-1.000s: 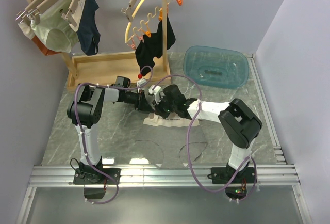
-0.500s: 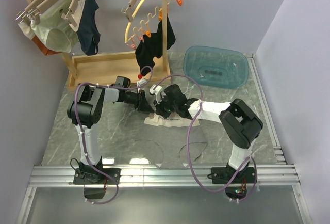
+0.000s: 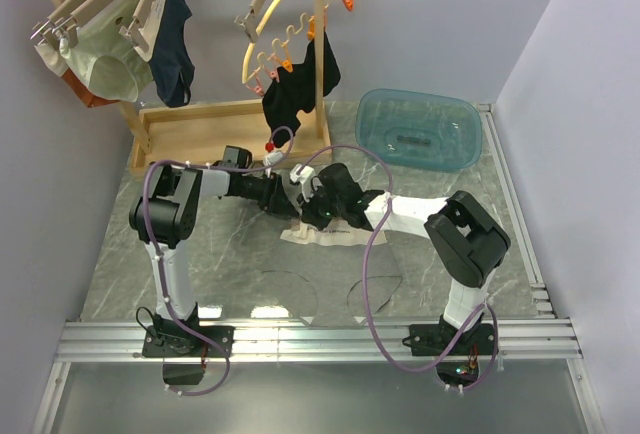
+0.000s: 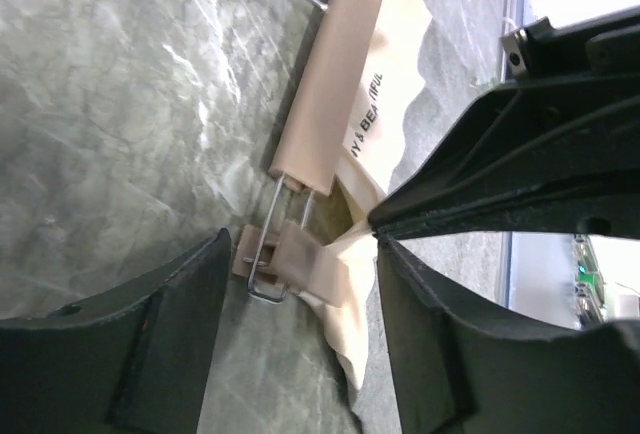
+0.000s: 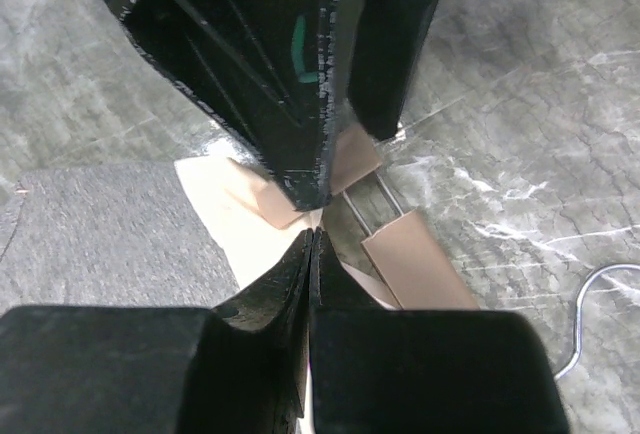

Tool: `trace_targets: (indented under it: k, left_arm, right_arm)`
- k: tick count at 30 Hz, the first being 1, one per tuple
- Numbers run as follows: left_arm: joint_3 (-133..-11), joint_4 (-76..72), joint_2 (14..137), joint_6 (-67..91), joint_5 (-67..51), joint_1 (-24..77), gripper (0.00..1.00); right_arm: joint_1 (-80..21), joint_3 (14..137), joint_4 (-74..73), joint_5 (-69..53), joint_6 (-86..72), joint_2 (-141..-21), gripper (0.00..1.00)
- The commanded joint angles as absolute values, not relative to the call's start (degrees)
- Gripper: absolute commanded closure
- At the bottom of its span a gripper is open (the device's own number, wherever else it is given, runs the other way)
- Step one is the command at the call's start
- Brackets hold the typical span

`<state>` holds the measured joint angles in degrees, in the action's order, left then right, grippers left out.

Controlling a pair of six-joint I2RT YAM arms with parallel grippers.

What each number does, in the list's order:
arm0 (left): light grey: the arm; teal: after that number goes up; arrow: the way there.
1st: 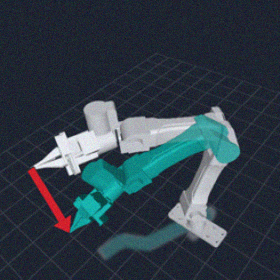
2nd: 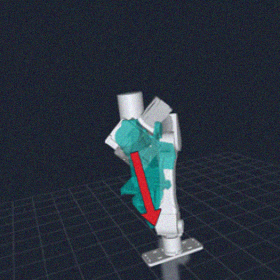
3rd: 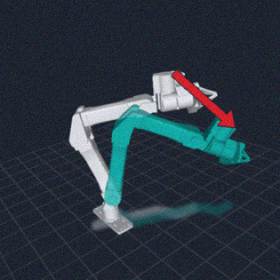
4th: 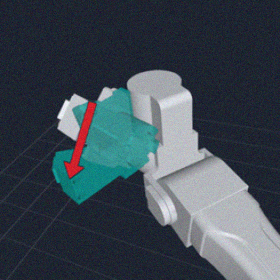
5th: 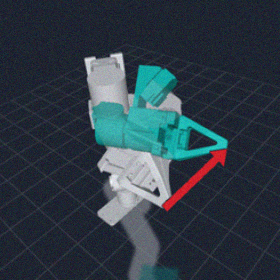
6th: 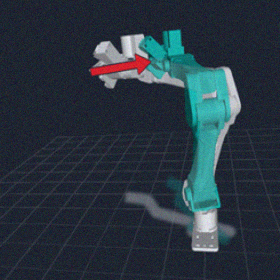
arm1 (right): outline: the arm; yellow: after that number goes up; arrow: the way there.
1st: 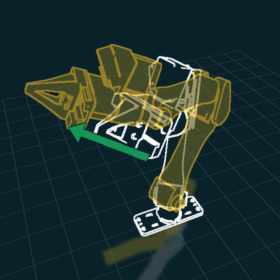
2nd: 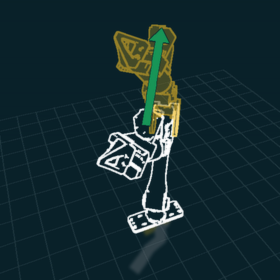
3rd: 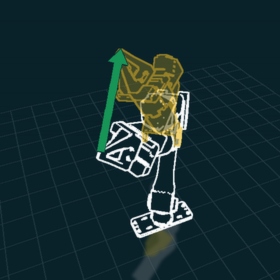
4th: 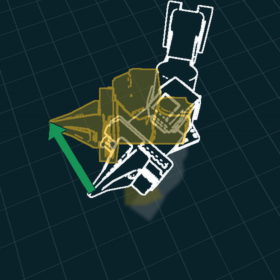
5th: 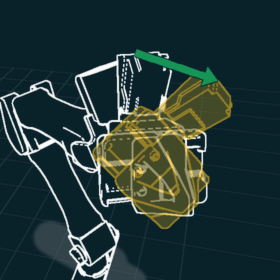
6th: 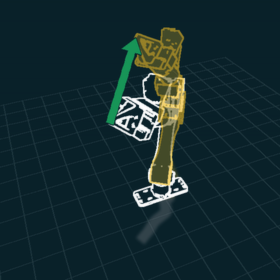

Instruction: Clip the underwear to the hanger

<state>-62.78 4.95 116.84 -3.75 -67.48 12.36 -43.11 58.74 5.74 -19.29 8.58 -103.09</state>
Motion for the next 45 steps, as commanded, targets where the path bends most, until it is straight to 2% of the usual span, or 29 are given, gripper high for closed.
trace_targets:
  k: [1, 3, 8, 9, 11, 12, 13, 17, 20, 27, 32, 35, 45]
  left_arm:
    - [-64.6, 2.8, 112.4, -2.7, -63.2, 11.9, 0.34]
    - [-64.9, 3.0, 110.7, -2.7, -61.7, 11.7, 0.33]
    - [-63.0, 2.8, 104.7, -4.6, -56.4, 11.5, 0.26]
    - [-62.8, 2.7, 103.9, -4.7, -55.6, 11.5, 0.25]
    - [-62.6, 3.6, 101.9, -5.7, -53.7, 11.5, 0.25]
    - [-62.5, 3.9, 101.3, -5.9, -53.2, 11.5, 0.25]
    - [-62.4, 4.1, 100.7, -6.1, -52.3, 11.5, 0.25]
    - [-61.1, 5.1, 96.3, -6.9, -50.8, 11.5, 0.25]
    - [-59.6, 6.4, 91.9, -9.5, -47.4, 12.8, 0.25]
    - [-61.0, 11.0, 87.9, -19.3, -34.7, 23.4, 0.26]
    - [-66.5, 12.1, 93.6, -24.7, -26.8, 34.4, 0.29]
    - [-70.5, 11.2, 98.5, -25.8, -24.3, 38.5, 0.30]
    - [-82.8, 8.7, 114.0, -27.3, -22.8, 42.4, 0.32]
  right_arm:
    - [-42.8, 62.0, 5.0, -20.7, 8.4, -103.0, 1.00]
    - [-43.0, 62.8, 3.9, -20.7, 8.4, -103.3, 1.00]
    - [-43.2, 63.7, 2.8, -19.6, 7.7, -102.3, 0.87]
    - [-43.4, 64.2, 2.6, -19.3, 7.5, -102.0, 0.77]
    - [-43.3, 64.7, 1.2, -19.1, 7.3, -100.3, 0.67]
    - [-43.2, 65.1, 0.7, -19.2, 7.4, -99.7, 0.58]
    - [-43.2, 65.4, 0.4, -19.3, 7.4, -98.6, 0.56]
    - [-42.2, 65.8, -4.7, -20.6, 6.0, -94.7, 0.55]
    - [-37.7, 64.3, -8.2, -23.4, 3.3, -89.9, 0.55]
    - [-18.1, 60.6, -20.0, -27.9, 1.9, -81.8, 0.58]
    - [-2.0, 60.5, -28.1, -33.0, 2.6, -81.5, 0.60]
    - [3.5, 60.6, -30.3, -34.5, 3.2, -82.8, 0.62]
    - [9.1, 60.6, -28.6, -39.6, 0.1, -92.5, 0.66]
